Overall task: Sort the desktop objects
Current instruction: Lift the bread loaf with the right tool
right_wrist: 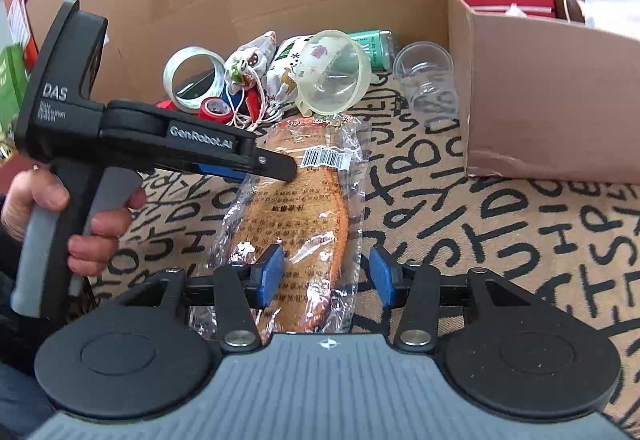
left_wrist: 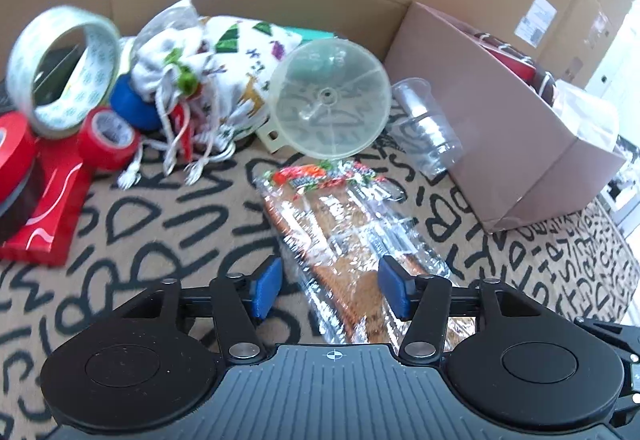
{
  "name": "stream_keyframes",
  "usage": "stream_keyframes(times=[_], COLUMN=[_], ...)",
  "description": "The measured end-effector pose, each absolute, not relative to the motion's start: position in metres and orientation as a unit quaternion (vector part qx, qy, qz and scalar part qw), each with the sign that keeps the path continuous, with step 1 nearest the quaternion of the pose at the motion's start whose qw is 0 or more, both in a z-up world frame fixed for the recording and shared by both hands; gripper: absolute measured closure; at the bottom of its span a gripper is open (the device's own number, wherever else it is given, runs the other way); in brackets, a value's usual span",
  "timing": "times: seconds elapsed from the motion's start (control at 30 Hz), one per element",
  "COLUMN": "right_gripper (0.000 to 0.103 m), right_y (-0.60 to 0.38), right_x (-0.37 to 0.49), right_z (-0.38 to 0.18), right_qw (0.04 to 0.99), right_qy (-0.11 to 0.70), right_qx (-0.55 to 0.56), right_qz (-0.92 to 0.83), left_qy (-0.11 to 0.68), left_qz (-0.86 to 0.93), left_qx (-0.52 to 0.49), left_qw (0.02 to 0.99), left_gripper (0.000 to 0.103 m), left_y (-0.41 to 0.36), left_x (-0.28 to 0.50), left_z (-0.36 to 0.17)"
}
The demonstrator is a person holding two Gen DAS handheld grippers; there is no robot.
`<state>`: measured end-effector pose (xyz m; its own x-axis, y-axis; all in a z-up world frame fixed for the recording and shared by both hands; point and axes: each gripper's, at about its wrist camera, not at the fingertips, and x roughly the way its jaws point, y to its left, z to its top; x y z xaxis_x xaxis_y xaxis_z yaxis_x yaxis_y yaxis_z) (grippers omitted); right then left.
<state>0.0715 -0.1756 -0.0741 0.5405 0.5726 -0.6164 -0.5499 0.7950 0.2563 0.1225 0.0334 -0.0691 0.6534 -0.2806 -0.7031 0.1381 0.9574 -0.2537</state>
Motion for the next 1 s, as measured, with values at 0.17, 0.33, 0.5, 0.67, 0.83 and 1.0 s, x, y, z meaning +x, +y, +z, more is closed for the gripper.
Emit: stream_keyframes(times=[0.17,0.33,0.5,0.67,0.83,1.0], right_gripper=[0.046,0.046,0.047,0.047,0.044,0.049], right_y=[-0.169,-0.162,-0.160,-0.161,-0.157,-0.157], right_x=[0.080,0.084,0.081,0.079,0.080,0.079], right_z=[-0.077,-0.078,-0.077,-0.076,-0.076,-0.075], right_qw=[0.873,0.875,0.876,0.876,0.878,0.878], right_qy=[0.356,0.349,0.347,0.347,0.346,0.347], right_qx=[0.032,0.039,0.031,0.027,0.025,0.012], right_qz=[0.333,0.333,0.334,0.335,0.331,0.330], left_qy=[0.396,0.388,0.384,0.408,0.411,0.404], left_qz=[-0.124,-0.118,-0.116,-0.133,-0.150,-0.155], left_qx=[-0.078,-0.076,-0.067,-0.115,-0.123,-0.093], left_qw=[0.906,0.911,0.913,0.896,0.891,0.897], left_gripper=[0.063,0.077,0.079,0.054,0.045,0.070], left_y=[0.028,0.030,0.031,0.046,0.044,0.033], left_x=[0.128,0.124,0.112,0.102,0.093,0.096], left_z=[-0.069,-0.065,-0.062,-0.066,-0.067,-0.066])
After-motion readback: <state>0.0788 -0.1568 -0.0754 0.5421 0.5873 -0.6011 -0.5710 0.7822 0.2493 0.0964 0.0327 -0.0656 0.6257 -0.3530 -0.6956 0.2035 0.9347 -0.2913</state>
